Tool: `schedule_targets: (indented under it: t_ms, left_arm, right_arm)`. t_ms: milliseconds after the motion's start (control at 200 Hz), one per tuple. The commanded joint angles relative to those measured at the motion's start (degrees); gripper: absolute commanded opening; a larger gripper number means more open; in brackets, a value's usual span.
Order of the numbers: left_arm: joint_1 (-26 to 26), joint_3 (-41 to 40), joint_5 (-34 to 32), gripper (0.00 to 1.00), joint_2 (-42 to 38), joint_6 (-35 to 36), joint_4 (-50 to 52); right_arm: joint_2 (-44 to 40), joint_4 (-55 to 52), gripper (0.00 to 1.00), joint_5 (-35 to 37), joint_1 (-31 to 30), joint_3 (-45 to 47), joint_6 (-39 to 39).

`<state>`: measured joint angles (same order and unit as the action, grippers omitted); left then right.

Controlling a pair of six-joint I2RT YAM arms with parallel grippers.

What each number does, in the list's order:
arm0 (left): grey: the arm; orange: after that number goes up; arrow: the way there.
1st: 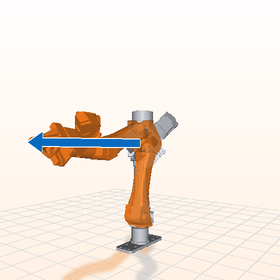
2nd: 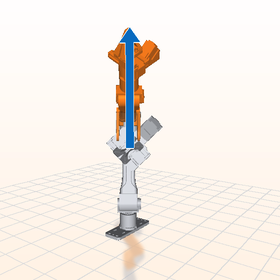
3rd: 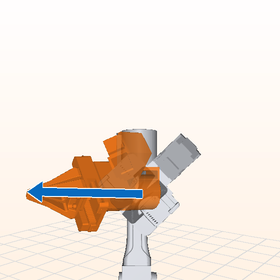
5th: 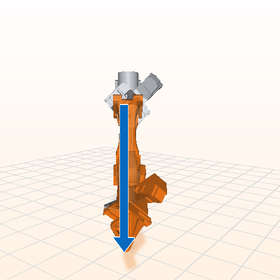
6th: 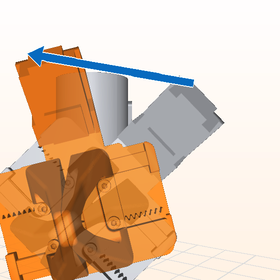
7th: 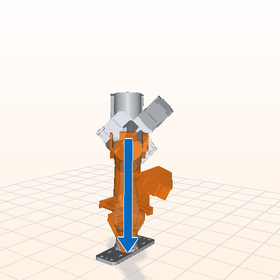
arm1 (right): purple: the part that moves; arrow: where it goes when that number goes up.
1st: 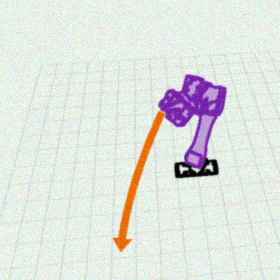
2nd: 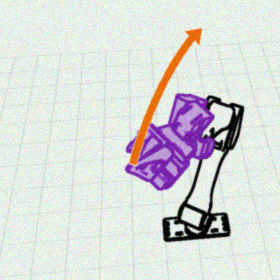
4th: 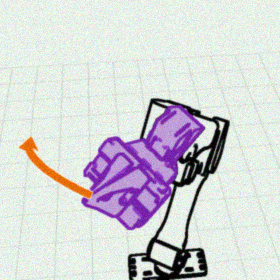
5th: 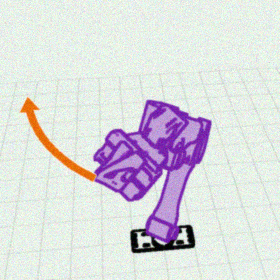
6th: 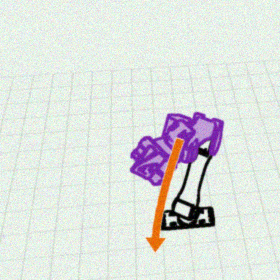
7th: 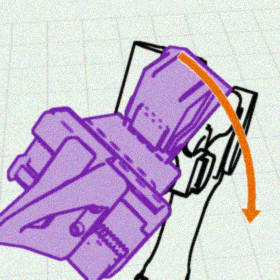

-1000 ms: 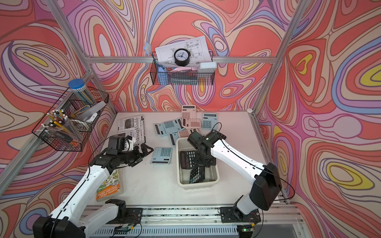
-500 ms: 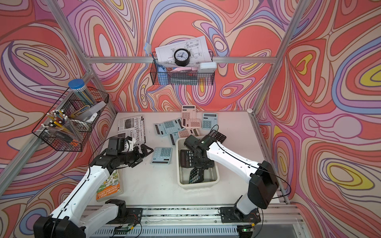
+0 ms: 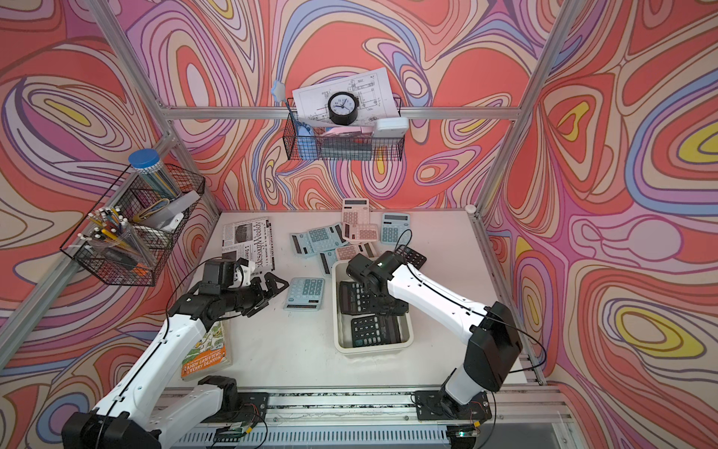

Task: Put the calculator in the storage box
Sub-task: Place the calculator in the storage box.

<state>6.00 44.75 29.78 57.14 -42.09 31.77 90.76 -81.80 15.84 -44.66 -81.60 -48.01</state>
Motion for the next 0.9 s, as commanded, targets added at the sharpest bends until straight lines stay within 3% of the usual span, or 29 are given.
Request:
schedule_targets:
  t_ms: [0,120,245,351,516,681,896]
  left_arm:
    - [-0.37,-1.18,-0.78,0.99,-1.93,-0.26,1.97]
    - [-0.37,-2.41,-1.89,0.99,-3.08,-0.19,3.72]
    - [-0.37,-3.85,-2.65,0.99,-3.88,-0.34,5.54]
    - [-0.37,-5.76,-3.22,0.99,-4.9,-1.16,6.22]
    - [-0.2,-12.51,1.41,0.99,-7.55,-8.71,0.69]
    - [0.14,-21.34,2.53,0.99,-9.95,-16.27,-7.0]
    - [1.99,-26.26,4.43,0.98,-5.44,-25.23,-21.23]
  right_arm:
    - [-0.72,-3.19,0.38,4.73,-0.22,-3.32,1.16]
    - [-2.83,-0.83,0.49,4.34,-0.25,-3.71,3.85]
    - [-5.98,4.38,0.71,4.35,-0.21,-1.68,7.7]
    - [-7.55,8.95,0.82,3.38,-0.16,-0.76,11.52]
    - [-10.03,17.85,0.96,1.14,-0.14,0.3,13.3]
    - [-8.53,20.01,0.98,1.6,-0.03,-0.39,14.27]
    - [-12.44,26.85,0.98,0.35,0.46,4.32,14.9]
